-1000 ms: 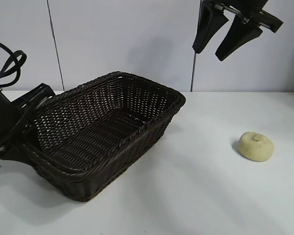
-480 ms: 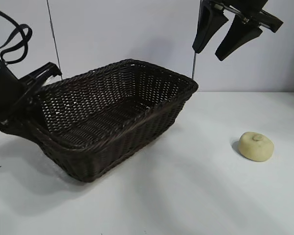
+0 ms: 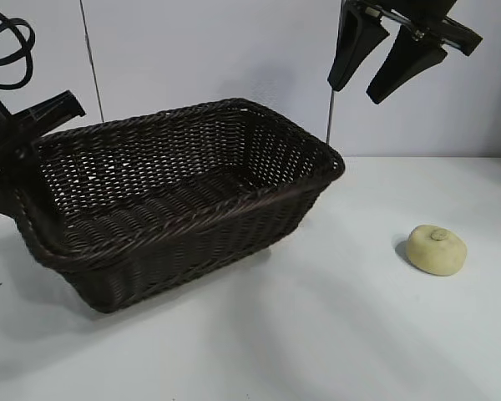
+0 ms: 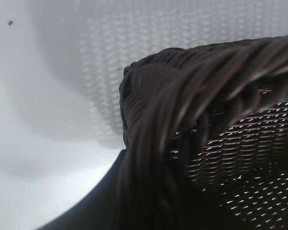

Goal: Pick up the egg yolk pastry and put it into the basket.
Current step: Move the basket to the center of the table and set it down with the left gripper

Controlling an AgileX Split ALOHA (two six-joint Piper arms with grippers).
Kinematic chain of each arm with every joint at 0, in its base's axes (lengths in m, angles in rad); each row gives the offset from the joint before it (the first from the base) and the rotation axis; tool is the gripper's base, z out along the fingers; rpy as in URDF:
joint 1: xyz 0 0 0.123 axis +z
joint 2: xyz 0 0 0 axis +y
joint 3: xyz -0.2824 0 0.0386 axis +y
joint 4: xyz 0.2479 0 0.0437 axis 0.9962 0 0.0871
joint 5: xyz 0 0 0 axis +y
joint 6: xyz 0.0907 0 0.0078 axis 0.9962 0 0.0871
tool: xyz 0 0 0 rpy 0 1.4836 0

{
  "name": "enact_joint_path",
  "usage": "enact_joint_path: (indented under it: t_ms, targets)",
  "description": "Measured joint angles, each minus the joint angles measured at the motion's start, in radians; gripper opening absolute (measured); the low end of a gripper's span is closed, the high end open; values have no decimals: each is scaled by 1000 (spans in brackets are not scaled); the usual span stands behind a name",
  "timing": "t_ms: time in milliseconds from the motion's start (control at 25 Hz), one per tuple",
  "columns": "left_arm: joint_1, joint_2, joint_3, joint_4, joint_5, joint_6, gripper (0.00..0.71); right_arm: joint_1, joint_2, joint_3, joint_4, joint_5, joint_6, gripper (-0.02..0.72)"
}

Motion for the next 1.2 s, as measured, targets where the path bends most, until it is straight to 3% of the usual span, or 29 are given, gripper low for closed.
enact_joint_path:
  t_ms: [440,640,1200]
  targets:
    - [0,204,-311,-36,237,296,106,0,0,0,2,0,0,381]
    - [0,276,-416,-30,294,382,106,0,0,0,2,0,0,381]
    - [0,301,-452,77,292,461,106,0,0,0,2,0,0,381]
